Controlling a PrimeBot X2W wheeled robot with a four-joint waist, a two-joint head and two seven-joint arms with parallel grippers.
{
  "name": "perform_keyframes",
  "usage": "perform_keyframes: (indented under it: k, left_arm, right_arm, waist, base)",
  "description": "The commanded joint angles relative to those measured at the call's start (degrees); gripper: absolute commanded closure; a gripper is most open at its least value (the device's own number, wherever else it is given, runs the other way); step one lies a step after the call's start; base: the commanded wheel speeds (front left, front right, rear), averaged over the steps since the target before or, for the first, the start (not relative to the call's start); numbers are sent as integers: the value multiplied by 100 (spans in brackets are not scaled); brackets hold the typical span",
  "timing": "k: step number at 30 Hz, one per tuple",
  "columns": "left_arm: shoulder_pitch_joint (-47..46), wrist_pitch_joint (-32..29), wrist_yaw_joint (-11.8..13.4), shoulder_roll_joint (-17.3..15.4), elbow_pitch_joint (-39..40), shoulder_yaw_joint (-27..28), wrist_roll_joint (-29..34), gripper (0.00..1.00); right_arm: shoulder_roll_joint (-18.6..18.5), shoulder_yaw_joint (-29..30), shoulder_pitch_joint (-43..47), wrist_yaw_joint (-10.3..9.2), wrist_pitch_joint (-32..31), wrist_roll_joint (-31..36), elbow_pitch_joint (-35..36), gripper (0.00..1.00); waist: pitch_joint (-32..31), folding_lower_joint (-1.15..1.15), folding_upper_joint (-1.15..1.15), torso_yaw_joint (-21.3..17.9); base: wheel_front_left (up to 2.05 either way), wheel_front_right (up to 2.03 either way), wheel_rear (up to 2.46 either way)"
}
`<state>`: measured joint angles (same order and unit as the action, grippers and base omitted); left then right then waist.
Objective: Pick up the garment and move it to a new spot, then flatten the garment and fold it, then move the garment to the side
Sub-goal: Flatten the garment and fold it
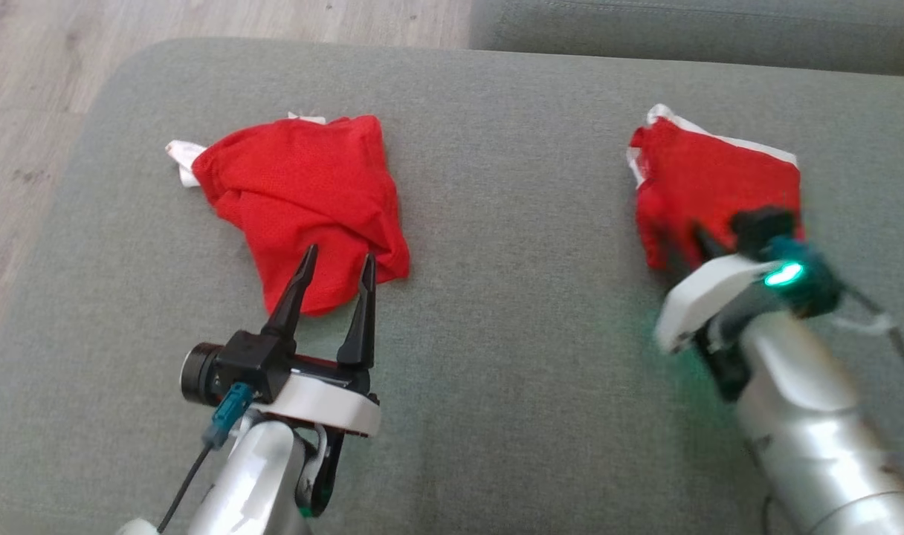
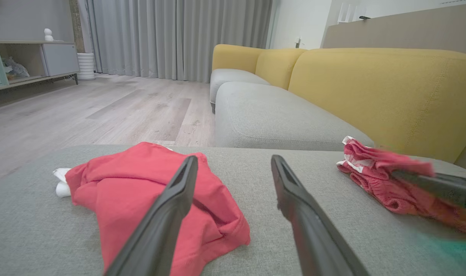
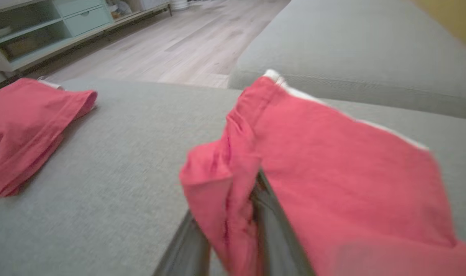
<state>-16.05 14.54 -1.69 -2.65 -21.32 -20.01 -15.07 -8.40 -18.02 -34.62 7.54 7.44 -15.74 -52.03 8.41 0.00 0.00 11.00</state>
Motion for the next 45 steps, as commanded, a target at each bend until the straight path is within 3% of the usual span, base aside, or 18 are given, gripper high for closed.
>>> perform_keyframes:
  k: [1, 6, 10, 16, 20, 25, 32, 39, 40, 41, 42, 45]
  left_arm:
    - [-160, 46, 29, -46, 163, 187, -42, 0]
    - [-153, 46, 40, -54, 132, 201, -46, 0]
    - [-143, 46, 52, -59, 169, 226, -47, 0]
    - [-88, 46, 89, -74, 271, 304, -51, 0]
    - [-26, 46, 113, -68, 373, 369, -82, 0]
    - [79, 46, 98, -60, 387, 388, -84, 0]
    - [234, 46, 62, -45, 366, 462, -72, 0]
    - [153, 46, -17, -35, 414, 483, -4, 0]
    - [122, 46, -29, -34, 424, 476, 7, 0]
    - [122, 46, -29, -34, 424, 476, 7, 0]
    - [91, 46, -42, -33, 436, 469, 17, 0]
    - [1, 46, -66, -30, 473, 448, 42, 0]
  right_arm:
    - [143, -164, -179, -5, 87, 33, 122, 0]
    - [418, -493, -108, -5, 348, -21, -113, 0]
    - [503, -299, -92, -5, 622, -165, -10, 0]
    - [466, 888, 80, -5, 750, 75, 803, 0]
    - [476, 1801, 689, -5, 753, 633, 1867, 0]
    - [542, 2377, 1606, -5, 754, 926, 2757, 0]
    - [550, 2253, 2508, -5, 755, 430, 3305, 0]
    - [551, 2217, 2437, -5, 755, 467, 3466, 0]
    - [551, 2214, 2391, -5, 755, 493, 3464, 59]
    - [551, 2214, 2391, -5, 755, 493, 3464, 59]
    - [551, 2210, 2335, -5, 754, 536, 3460, 100]
    - [551, 2230, 2100, -5, 692, 687, 3449, 100]
  waist:
    - [-11, 0, 0, -28]
    - [-111, 0, 0, -184]
    - [-226, 0, 0, -342]
    - [-372, 0, 0, -610]
    - [-407, 0, 0, -789]
    - [-436, 0, 0, -955]
    - [-397, 0, 0, -1079]
    - [-206, 0, 0, -1017]
    - [-162, 0, 0, -986]
    - [-162, 0, 0, -986]
    - [-108, 0, 0, -952]
    - [94, 0, 0, -828]
  base:
    - [0, 0, 0]
    - [0, 0, 0]
    - [0, 0, 0]
    - [0, 0, 0]
    - [0, 0, 0]
    - [0, 0, 0]
    - [0, 0, 0]
    - [0, 0, 0]
    - [0, 0, 0]
    - [0, 0, 0]
    - [0, 0, 0]
    - [0, 0, 0]
